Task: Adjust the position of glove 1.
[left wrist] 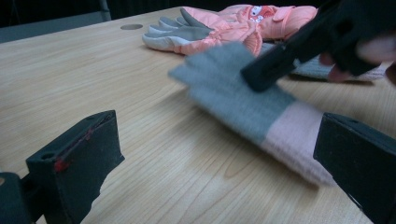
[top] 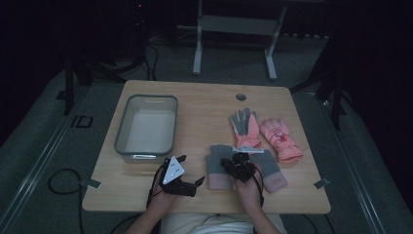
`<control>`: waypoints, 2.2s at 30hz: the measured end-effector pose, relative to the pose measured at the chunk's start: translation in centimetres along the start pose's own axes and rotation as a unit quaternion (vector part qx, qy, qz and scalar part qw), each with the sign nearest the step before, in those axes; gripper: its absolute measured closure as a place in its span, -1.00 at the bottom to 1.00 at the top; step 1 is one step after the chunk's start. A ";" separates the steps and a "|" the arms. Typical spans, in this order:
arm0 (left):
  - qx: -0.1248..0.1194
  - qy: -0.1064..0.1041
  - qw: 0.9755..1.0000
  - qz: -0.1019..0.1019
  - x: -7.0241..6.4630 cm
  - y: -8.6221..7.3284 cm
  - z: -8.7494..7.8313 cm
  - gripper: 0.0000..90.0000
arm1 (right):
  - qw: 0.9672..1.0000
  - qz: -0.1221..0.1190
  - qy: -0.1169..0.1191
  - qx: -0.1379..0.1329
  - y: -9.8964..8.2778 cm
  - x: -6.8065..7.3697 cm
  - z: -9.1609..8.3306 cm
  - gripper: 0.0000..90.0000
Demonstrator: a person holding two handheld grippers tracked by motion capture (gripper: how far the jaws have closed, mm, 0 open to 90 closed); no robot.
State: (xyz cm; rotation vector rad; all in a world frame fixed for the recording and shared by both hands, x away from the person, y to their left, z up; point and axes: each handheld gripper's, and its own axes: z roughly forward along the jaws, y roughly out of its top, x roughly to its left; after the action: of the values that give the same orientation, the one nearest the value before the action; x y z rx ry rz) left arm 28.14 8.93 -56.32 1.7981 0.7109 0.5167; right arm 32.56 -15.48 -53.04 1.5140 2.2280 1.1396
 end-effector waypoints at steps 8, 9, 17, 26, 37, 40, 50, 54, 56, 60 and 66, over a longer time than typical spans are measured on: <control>-0.001 0.000 1.000 0.001 0.0 0.0 0.0 -0.99 | 1.000 -0.003 -0.008 0.018 -0.8 0.2 2.1 0.86; -0.001 0.000 1.000 0.001 0.0 0.0 0.0 -0.99 | 1.000 -0.001 -0.008 0.017 -0.8 0.1 2.2 0.85; 0.001 0.000 1.000 0.000 0.0 0.0 0.0 -0.99 | 1.000 0.015 -0.009 0.003 -0.7 0.2 2.8 0.79; 0.001 0.000 1.000 0.000 0.0 0.0 0.0 -0.99 | 0.999 0.038 0.020 -0.021 -0.5 0.2 2.5 0.58; 0.000 -0.001 1.000 -0.001 0.0 0.0 0.0 -0.99 | 0.994 -0.074 0.036 -0.078 4.3 -2.5 -3.4 0.55; 0.000 -0.002 1.000 -0.001 0.1 0.0 0.0 -0.99 | 0.992 -0.093 0.035 -0.082 5.8 -2.9 -4.1 0.55; -0.001 -0.001 1.000 -0.003 0.0 0.0 0.0 -0.99 | 0.981 -0.182 0.025 -0.058 6.1 -5.1 -6.0 0.54; 0.000 -0.001 1.000 -0.003 0.0 0.0 0.0 -0.99 | 0.983 -0.175 0.021 -0.043 5.0 -7.4 -6.6 0.51; 0.000 0.000 1.000 -0.004 0.1 0.0 0.0 -0.99 | 0.985 -0.168 0.013 -0.024 4.1 -9.1 -6.7 0.45; 0.000 0.000 1.000 -0.004 0.0 0.0 0.0 -0.99 | 0.986 -0.169 0.006 -0.004 3.0 -10.6 -6.8 0.40; 0.000 0.000 1.000 -0.004 0.0 0.0 0.0 -0.99 | 0.982 -0.185 0.009 0.038 0.9 -12.8 -6.6 0.32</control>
State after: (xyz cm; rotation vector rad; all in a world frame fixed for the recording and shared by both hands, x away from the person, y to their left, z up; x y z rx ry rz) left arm 28.20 8.93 -56.33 1.7957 0.7182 0.5125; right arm 35.19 -29.50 -51.00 1.0493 2.4535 0.9644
